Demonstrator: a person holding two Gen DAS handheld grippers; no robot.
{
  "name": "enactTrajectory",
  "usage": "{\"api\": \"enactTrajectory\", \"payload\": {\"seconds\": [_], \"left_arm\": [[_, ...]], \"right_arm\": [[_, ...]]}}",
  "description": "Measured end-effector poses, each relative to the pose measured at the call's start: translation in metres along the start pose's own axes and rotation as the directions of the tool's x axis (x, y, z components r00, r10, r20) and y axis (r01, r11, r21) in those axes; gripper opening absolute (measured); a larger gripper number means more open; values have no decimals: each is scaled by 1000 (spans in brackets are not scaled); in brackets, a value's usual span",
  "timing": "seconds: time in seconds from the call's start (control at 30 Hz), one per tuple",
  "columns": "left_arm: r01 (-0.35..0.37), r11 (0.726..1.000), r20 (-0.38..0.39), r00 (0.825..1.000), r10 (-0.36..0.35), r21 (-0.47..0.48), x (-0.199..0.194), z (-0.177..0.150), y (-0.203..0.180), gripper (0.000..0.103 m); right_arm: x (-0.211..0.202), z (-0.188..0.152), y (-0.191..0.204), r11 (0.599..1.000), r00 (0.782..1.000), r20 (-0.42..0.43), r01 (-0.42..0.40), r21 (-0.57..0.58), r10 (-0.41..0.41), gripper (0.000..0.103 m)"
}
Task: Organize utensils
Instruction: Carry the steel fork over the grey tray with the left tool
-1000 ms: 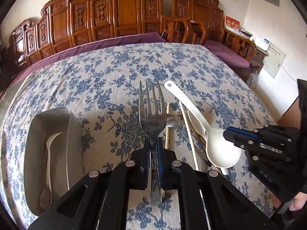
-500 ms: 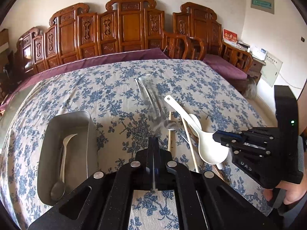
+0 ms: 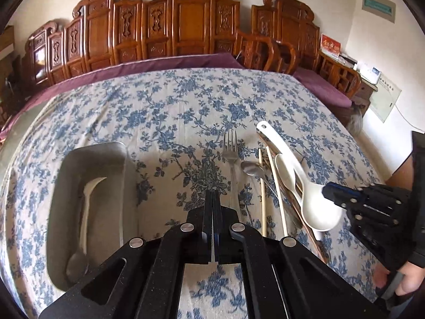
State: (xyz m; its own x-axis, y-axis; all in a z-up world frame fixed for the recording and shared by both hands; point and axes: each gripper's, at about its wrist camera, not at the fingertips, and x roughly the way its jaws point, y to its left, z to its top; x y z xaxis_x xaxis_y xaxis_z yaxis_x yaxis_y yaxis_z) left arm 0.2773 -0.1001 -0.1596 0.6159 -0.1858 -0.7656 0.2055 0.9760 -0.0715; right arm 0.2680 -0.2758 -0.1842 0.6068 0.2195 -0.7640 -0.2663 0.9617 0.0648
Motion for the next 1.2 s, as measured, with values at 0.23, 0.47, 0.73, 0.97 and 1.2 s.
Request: {"api": "enactTrajectory", "payload": {"seconds": [0.23,0.47,0.73,0.97,1.2], "left_arm": [[-21,999,-106,994,24,33,69,9,-22,23],[-54,995,-135,989,65,78,105,12,-34,25],[-24,997,-158,987,34,68,110,16,-36,25],[-36,994,-145,988,51,104,115,16,-44,26],[-46,992,-166,984,65,115,112,16,-42,7]], "right_arm": [[4,1,-13,1000,1000,-9,-5,17,5,6],[1,6,-13,1000,1000,4,-15,8,15,6],[2,7,-11,1000,1000,-2,-16,0,16,6],[4,6,-14,1000,1000,-8,-8,4,8,6],[5,7,-12,1000,1000,-10,-9,1,9,6]]}}
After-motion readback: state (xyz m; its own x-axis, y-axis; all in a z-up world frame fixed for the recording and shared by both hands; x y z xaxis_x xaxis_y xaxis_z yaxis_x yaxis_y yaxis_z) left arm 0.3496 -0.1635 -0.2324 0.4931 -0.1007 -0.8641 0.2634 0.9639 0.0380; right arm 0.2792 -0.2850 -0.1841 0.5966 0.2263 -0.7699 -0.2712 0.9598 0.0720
